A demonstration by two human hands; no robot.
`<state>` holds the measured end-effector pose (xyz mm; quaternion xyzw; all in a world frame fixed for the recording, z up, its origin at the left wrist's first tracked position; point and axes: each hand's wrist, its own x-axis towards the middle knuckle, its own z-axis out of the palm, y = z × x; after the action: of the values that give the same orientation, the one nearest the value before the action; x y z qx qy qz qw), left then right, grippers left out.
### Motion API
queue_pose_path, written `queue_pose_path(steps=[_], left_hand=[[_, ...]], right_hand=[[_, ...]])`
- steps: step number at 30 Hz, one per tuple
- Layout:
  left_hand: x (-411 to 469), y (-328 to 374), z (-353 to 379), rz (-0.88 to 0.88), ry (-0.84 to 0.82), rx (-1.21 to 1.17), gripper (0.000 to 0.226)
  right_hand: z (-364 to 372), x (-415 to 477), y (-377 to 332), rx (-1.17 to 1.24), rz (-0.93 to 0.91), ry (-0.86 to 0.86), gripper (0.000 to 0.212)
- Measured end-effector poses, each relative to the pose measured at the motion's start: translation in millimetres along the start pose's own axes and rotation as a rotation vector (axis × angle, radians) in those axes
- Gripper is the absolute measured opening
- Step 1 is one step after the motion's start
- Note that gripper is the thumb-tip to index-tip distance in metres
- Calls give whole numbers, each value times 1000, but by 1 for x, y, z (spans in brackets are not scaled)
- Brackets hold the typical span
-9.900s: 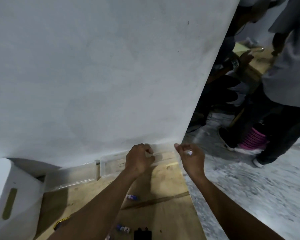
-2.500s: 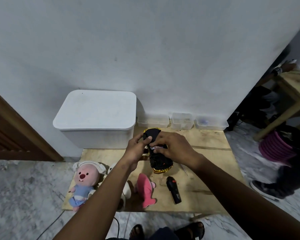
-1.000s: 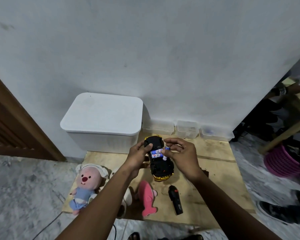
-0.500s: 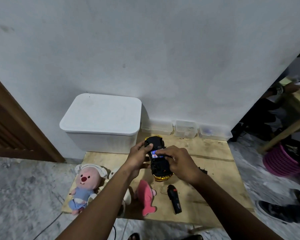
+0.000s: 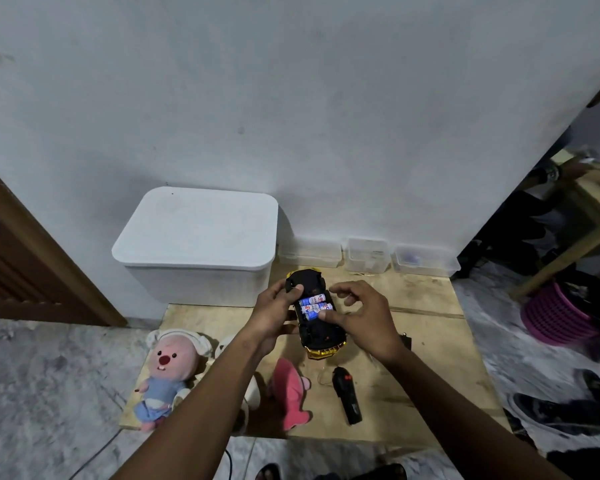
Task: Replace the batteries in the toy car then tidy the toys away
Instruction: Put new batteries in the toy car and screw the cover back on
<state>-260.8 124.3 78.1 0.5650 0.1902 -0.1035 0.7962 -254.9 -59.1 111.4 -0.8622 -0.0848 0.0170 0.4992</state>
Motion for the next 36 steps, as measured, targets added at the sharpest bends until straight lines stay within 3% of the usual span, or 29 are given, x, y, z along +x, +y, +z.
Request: queue_pose_path(steps=[4,12,20,27,32,36], left_hand=[[1,-1,-4,-4,-5,-12,28],[4,3,-5,-8,0,-26,20],[6,3,0,7,33,-59,23],[14,-4,8,1,47,-45,29],[21,-11,14,-25,8,27,35],[25,-16,16,-64,-17,37,33]], right_hand=[[5,-2,8,96,152,16,25],[12,-1,8,145,153,100,17],[22,-4,9,-86,-32,153,11],[21,-9,12,-385,-223,42,16],[9,-5,29,-396,-277,-6,11],[-10,11,63,-206,-140,177,12]])
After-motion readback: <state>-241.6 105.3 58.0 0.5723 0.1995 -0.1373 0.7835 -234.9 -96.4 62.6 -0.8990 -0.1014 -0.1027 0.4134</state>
